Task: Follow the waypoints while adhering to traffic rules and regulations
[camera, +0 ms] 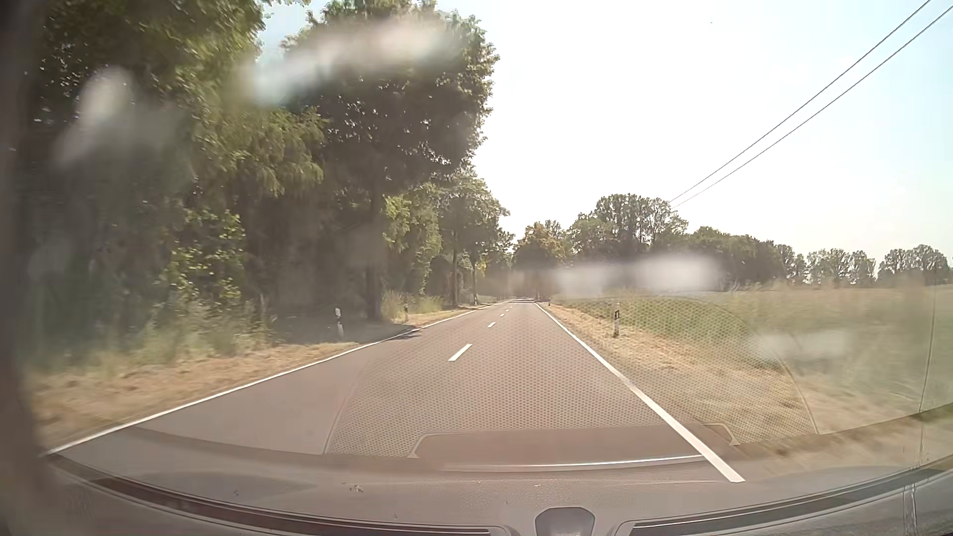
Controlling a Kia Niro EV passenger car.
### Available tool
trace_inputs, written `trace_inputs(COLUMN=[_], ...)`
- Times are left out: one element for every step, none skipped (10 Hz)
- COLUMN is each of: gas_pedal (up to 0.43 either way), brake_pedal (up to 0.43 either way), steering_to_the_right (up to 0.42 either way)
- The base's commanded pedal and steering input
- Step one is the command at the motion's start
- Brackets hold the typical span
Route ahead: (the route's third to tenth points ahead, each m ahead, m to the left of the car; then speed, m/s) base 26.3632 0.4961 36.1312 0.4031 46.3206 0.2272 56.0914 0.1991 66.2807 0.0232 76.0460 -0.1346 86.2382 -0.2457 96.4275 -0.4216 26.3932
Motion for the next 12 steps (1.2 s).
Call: trace_inputs(gas_pedal=[0.260, 0.248, 0.248, 0.248, 0.248, 0.228, 0.228, 0.228, 0.228, 0.228, 0.228, 0.228], brake_pedal=[0.006, 0.006, 0.006, 0.006, 0.006, 0.006, 0.006, 0.006, 0.006, 0.006, 0.006, 0.006], steering_to_the_right=[0.003, 0.003, 0.003, 0.004, 0.004, 0.004, 0.004, 0.004, 0.004, 0.004, 0.004, 0.004])
